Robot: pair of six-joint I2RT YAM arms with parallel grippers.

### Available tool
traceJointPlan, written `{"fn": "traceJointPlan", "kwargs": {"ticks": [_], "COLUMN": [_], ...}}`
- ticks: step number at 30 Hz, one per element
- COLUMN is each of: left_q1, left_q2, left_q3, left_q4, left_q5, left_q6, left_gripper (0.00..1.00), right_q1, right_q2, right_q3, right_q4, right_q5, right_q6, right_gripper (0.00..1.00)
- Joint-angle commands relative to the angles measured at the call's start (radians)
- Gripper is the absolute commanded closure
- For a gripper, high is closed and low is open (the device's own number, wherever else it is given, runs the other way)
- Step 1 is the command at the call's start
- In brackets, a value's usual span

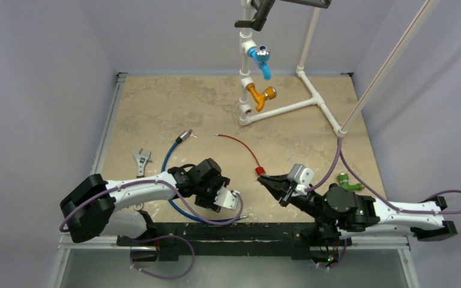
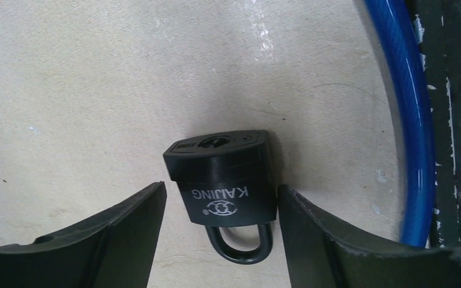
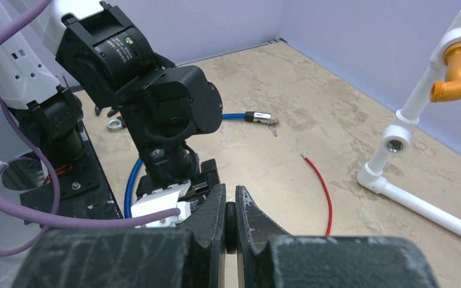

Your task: Unlock with the key

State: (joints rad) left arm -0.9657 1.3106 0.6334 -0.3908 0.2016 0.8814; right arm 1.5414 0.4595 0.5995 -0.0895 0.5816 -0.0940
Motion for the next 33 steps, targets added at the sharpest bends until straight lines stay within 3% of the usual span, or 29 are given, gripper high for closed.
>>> {"fn": "traceJointPlan", "kwargs": {"ticks": [1,5,10,13,14,15,19,20,21,22,23,30,33], "left_q1": [-0.022,-0.046,-0.082,-0.090,-0.090,-0.090,-0.091,-0.092,-0.091,-0.091,-0.091,-0.085,-0.020], "left_q2": [0.008,0.012,0.013,0.008,0.007,0.007,0.002,0.000,-0.003,-0.003,-0.003,-0.006,-0.032], "left_q3": [-0.011,-0.011,-0.020,-0.006,0.004,0.012,0.027,0.028,0.027,0.028,0.033,0.099,0.209], "left_q4": [0.065,0.081,0.103,0.080,0.072,0.070,0.052,0.058,0.074,0.086,0.097,0.107,0.021], "left_q5": [-0.046,-0.053,-0.062,-0.041,-0.035,-0.030,-0.008,-0.013,-0.024,-0.038,-0.053,-0.120,-0.088], "left_q6": [-0.016,-0.016,-0.020,-0.024,-0.035,-0.049,-0.054,-0.055,-0.063,-0.066,-0.066,-0.125,-0.256], "left_gripper": [0.40,0.63,0.74,0.90,1.00,1.00,1.00,0.91,0.64,0.53,0.49,0.43,0.42], "right_q1": [-0.003,-0.001,-0.003,-0.003,-0.002,-0.002,-0.003,-0.002,-0.002,-0.002,-0.002,-0.001,-0.002], "right_q2": [-0.022,-0.032,-0.038,-0.038,-0.038,-0.041,-0.057,-0.060,-0.063,-0.065,-0.068,-0.109,-0.136], "right_q3": [-0.007,-0.013,-0.017,-0.018,-0.017,-0.017,-0.013,-0.013,-0.012,-0.011,-0.013,-0.028,-0.022], "right_q4": [0.038,0.037,0.034,0.033,0.031,0.030,0.021,0.019,0.016,0.010,0.007,0.018,0.017], "right_q5": [0.030,0.034,0.031,0.032,0.035,0.038,0.044,0.044,0.045,0.048,0.051,0.078,0.073], "right_q6": [0.009,0.011,0.020,0.019,0.018,0.017,0.016,0.017,0.020,0.022,0.022,0.028,0.043], "right_gripper": [1.00,1.00,1.00,1.00,1.00,1.00,1.00,1.00,1.00,1.00,1.00,1.00,1.00]}}
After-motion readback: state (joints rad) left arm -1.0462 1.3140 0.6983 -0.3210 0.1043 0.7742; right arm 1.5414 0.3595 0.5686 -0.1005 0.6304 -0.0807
